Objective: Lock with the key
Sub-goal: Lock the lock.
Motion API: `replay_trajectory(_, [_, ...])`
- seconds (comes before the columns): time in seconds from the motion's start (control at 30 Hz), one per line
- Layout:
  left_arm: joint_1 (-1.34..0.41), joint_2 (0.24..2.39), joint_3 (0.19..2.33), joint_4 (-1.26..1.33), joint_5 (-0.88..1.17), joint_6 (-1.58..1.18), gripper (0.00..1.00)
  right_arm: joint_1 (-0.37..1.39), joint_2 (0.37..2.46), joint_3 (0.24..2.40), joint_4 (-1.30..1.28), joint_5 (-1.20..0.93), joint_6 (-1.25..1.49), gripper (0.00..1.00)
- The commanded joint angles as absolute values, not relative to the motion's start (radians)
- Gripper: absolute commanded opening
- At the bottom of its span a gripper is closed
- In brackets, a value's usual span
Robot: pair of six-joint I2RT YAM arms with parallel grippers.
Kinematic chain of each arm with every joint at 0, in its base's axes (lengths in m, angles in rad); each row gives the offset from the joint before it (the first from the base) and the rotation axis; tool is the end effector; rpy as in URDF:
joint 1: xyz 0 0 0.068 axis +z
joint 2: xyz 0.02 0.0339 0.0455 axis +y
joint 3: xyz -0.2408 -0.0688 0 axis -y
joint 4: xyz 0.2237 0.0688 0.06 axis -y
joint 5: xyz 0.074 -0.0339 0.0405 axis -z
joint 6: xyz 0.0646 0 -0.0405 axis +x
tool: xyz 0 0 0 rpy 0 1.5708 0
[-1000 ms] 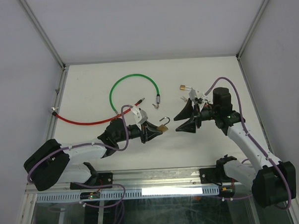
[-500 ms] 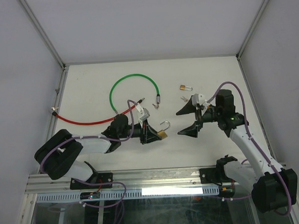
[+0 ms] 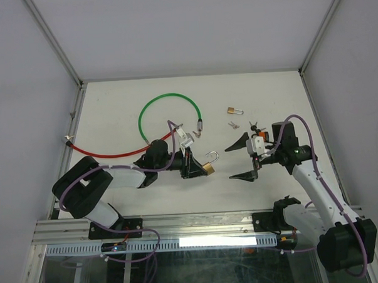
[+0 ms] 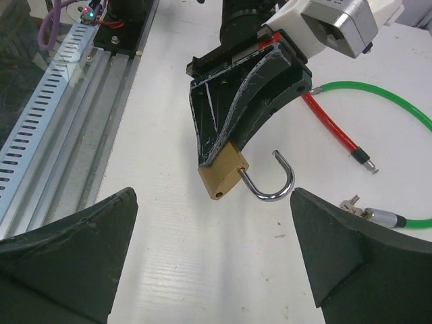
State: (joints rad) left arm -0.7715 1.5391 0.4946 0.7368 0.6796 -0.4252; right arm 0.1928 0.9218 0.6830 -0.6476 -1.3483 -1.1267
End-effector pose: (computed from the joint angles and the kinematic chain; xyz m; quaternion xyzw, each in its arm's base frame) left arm 0.1832 -0.2348 0.1533 0.3249 0.7157 -0.5358 0.3084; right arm 0.1467 0.0928 0.2423 -0.6166 0.4531 0.4071 0.4988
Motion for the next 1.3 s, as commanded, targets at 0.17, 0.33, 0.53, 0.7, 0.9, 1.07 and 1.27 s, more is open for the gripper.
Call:
replay_trajectory(0.17, [-0.822, 1.442, 0.478, 0.842, 0.673, -0.375, 0.0, 0.184, 0.878, 0.707, -0.798, -1.408, -1.433, 0.99])
replay_trajectory(0.33, [-0.826, 1.444, 0.478, 0.854, 0.694, -0.379, 0.0, 0.184, 0.875, 0.708, -0.838, -1.41, -1.498, 0.99])
replay_trajectory(0.53, [-0.826, 1.493, 0.493, 0.912, 0.766, -0.445, 0.0, 0.184, 0.87, 0.698, -0.848, -1.389, -1.544, 0.98])
replay_trajectory(0.7, [-0.825, 1.525, 0.537, 0.837, 0.803, -0.47, 0.0, 0.185, 0.866, 0.689, -0.849, -1.38, -1.572, 0.97])
replay_trajectory(0.9, [-0.825, 1.586, 0.583, 0.815, 0.845, -0.514, 0.0, 0.193, 0.865, 0.677, -0.848, -1.384, -1.59, 0.96])
replay_trajectory(1.07, [-0.825, 1.616, 0.604, 0.814, 0.868, -0.536, 0.0, 0.231, 0.877, 0.664, -0.841, -1.365, -1.599, 0.94])
replay_trajectory(1.27, [-0.825, 1.622, 0.61, 0.816, 0.892, -0.539, 0.0, 0.293, 0.925, 0.654, -0.808, -1.295, -1.576, 0.85])
